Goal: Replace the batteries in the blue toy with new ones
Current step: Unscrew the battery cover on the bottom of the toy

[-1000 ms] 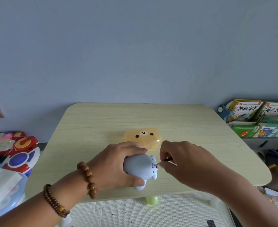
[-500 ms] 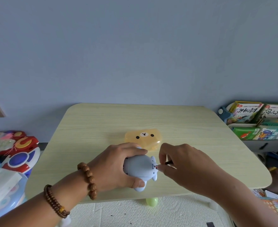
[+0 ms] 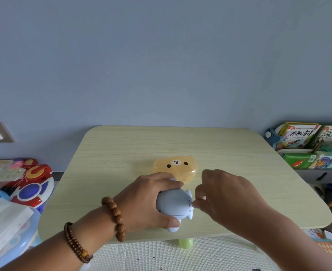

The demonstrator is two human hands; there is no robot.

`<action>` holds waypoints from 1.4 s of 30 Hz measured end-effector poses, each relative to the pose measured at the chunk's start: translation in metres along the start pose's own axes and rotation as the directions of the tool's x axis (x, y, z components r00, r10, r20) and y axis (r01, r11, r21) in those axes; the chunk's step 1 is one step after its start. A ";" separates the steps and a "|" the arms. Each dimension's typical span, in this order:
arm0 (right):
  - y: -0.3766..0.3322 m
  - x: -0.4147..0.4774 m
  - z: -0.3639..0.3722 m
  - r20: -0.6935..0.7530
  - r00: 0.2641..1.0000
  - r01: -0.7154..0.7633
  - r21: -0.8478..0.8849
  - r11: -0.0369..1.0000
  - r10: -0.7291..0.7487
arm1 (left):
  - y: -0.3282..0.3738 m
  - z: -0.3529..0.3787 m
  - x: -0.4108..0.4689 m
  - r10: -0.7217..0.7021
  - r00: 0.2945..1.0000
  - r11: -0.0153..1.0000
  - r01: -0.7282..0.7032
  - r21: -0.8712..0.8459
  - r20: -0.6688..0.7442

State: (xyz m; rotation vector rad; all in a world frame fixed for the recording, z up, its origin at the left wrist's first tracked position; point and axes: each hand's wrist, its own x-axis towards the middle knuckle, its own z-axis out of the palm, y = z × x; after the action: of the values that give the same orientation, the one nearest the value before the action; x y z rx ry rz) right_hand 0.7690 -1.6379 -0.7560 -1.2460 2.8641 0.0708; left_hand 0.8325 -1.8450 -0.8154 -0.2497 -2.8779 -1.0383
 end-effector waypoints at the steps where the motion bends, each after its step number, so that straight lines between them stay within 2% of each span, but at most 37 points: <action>1: 0.000 0.001 0.001 0.006 1.000 -0.002 0.033 0.999 0.002 | 0.000 0.000 0.000 -0.001 1.000 1.000 0.001 -0.003 -0.001; 5: 0.003 -0.005 0.009 -0.008 0.999 -0.052 0.164 0.985 0.054 | 0.000 0.001 -0.001 0.003 1.000 1.000 -0.003 0.002 0.001; 11: 0.024 -0.008 0.027 -0.059 0.939 -0.280 0.440 0.853 0.338 | -0.003 0.001 -0.001 -0.011 1.000 1.000 0.011 -0.016 -0.004; 14: 0.040 -0.005 0.039 -0.048 0.897 -0.374 0.448 0.812 0.439 | -0.004 0.000 0.000 -0.011 1.000 1.000 0.011 -0.021 -0.003; 20: 0.065 0.009 0.054 -0.046 0.772 -0.581 0.353 0.733 0.634 | -0.002 -0.003 -0.002 -0.019 1.000 0.999 0.019 -0.034 -0.007; 23: 0.070 0.014 0.066 -0.007 0.726 -0.632 0.386 0.672 0.688 | -0.001 -0.003 -0.002 -0.011 1.000 0.999 0.011 -0.034 -0.008; 27: 0.071 0.012 0.075 -0.022 0.683 -0.626 0.498 0.601 0.730 | -0.003 -0.003 -0.002 -0.017 1.000 0.999 0.017 -0.036 -0.004; 38: 0.069 0.012 0.080 -0.033 0.664 -0.612 0.551 0.567 0.747 | -0.004 -0.006 -0.001 -0.038 0.999 0.999 0.038 -0.014 0.021; 40: 0.065 0.007 0.074 -0.121 0.684 -0.539 0.581 0.610 0.719 | -0.004 -0.007 -0.002 -0.042 0.999 0.999 0.043 -0.009 0.024; 42: 0.052 -0.003 0.063 -0.242 0.747 -0.359 0.638 0.681 0.620 | -0.003 -0.009 -0.003 -0.044 0.999 0.999 0.043 0.014 0.027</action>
State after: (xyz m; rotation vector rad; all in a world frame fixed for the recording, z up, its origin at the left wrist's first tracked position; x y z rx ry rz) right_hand 0.7331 -1.5975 -0.8166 -0.3485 3.1121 -1.1083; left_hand 0.8352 -1.8534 -0.8113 -0.2031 -2.9262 -1.0308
